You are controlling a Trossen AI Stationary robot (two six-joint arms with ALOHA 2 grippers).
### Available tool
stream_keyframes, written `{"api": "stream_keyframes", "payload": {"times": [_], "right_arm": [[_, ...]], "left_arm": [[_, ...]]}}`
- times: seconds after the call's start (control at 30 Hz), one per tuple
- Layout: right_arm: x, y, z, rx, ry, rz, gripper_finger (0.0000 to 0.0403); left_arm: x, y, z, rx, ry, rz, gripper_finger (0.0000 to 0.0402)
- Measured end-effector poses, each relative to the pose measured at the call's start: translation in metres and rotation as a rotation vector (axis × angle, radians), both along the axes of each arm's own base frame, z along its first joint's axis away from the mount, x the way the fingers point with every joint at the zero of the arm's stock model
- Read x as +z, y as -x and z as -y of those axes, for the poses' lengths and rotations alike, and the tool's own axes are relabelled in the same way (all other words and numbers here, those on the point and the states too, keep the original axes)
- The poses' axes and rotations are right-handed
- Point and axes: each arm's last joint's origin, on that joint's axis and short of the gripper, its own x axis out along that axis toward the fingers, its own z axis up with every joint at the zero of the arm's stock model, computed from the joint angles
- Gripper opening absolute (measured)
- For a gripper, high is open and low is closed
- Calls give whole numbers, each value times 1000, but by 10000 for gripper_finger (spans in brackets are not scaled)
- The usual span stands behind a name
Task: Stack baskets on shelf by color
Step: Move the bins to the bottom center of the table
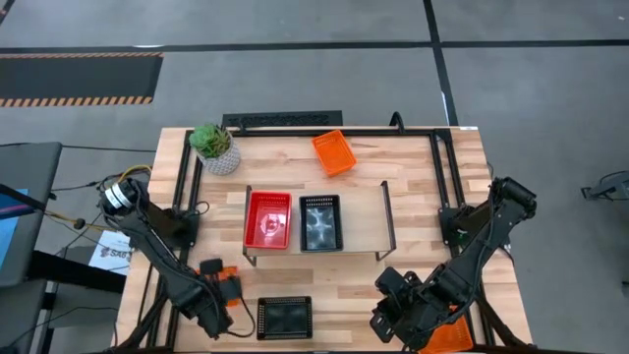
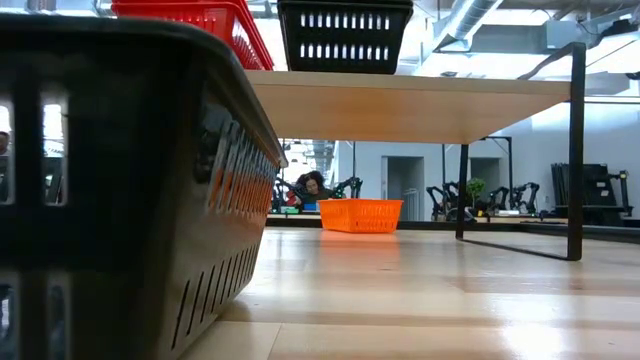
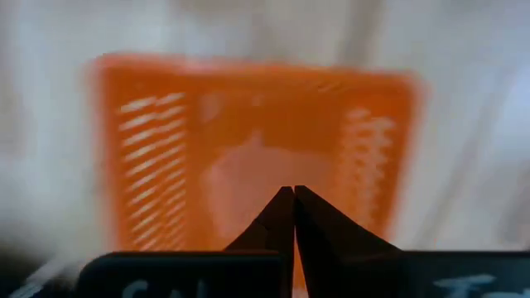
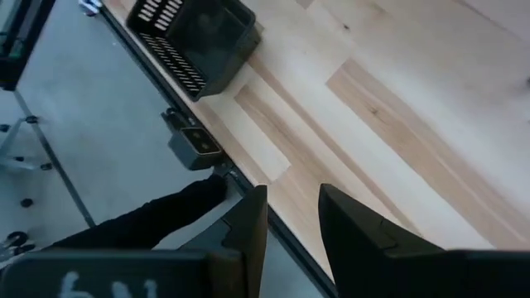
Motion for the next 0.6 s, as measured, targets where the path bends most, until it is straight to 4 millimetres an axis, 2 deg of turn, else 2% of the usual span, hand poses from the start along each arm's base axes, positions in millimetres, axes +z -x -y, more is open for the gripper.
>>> {"api": "stream_keyframes", "payload": {"times": [0.1,0.27,0.4,0.6], "right_arm": [[1,0,-2,3,-11,10,131],[1,0,-2,5,-14,13,131],[1,0,-2,10,-10,14,131],[1,0,-2,10,-10,13,131]], "left_arm": [[0,-9,9,-8,83,107,0],[4,-29,13,6,189,241,0],[6,-47,7,8,223,317,0],[18,-87,-8,-27,312,521,0]]}}
